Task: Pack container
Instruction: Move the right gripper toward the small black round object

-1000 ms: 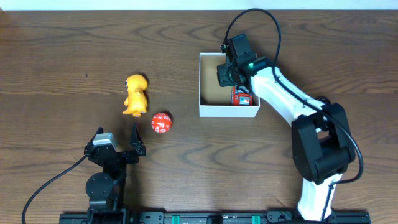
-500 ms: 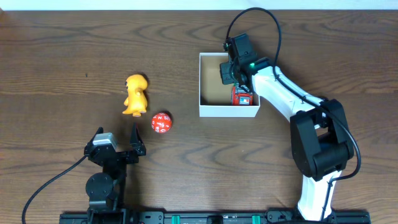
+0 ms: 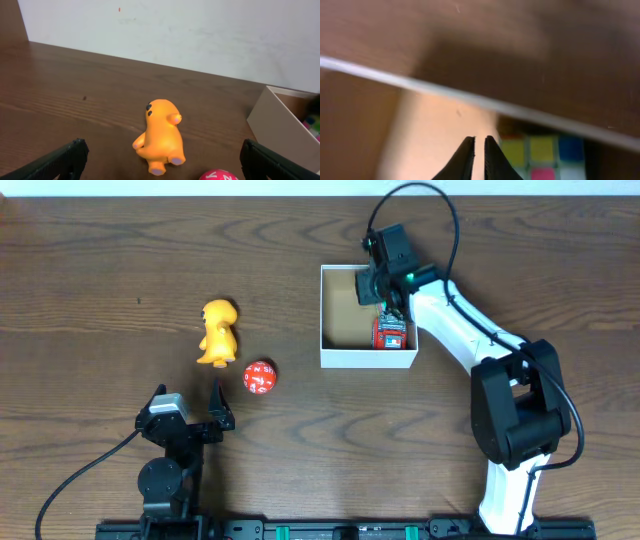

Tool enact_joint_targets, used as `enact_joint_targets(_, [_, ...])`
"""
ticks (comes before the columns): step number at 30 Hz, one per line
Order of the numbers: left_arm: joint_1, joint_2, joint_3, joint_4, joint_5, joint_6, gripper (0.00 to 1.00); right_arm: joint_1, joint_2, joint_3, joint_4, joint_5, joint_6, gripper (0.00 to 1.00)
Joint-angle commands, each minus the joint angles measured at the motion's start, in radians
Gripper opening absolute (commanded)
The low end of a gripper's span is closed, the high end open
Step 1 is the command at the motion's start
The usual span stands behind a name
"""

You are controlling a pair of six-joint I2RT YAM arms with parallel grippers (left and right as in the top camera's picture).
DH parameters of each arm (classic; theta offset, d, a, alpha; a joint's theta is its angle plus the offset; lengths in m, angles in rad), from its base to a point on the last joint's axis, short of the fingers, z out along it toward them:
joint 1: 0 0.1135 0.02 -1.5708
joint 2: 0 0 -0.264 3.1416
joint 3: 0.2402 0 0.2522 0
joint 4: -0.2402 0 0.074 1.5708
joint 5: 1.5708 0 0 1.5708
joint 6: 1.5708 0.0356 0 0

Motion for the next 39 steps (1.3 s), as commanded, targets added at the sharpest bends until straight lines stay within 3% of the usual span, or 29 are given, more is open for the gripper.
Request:
enact_joint_targets(1, [-0.003,-0.005,-0.018,-0.039,-0.010,-0.005,0.98,-0.004,-0.006,0.098,0.010,-0.091,-0.010,0.19])
enact_joint_targets(6, [-0.003,-0.005,-0.018,-0.039,-0.010,-0.005,0.98,-0.005,-0.042,0.204,0.005,-0.121,-0.010,0.33])
enact_joint_targets(14, [-0.003,-0.005,-0.018,-0.039,-0.010,-0.005,0.98,-0.073,-0.180,0.232,-0.101,0.018,-0.003,0.55])
enact_joint_targets(23, [-0.003,-0.004,-0.018,-0.039,-0.010,-0.005,0.98,-0.203,-0.317,0.232,-0.463,0.201,0.109,0.76])
enact_joint_targets(30, [-0.003,-0.004,-0.018,-0.039,-0.009,-0.005,0.98,-0.311,-0.325,0.231,-0.839,0.333,0.324,0.90])
enact_joint_targets(32, [-0.003,-0.004,-0.018,-0.039,-0.010,-0.005,0.98,-0.348,-0.324,0.228,-0.912,0.341,0.368,0.98])
enact_joint_targets(39, [-0.003,-0.004,-0.018,-0.039,-0.010,-0.005,0.98,-0.455,-0.324,0.151,-0.962,0.329,0.443,0.99])
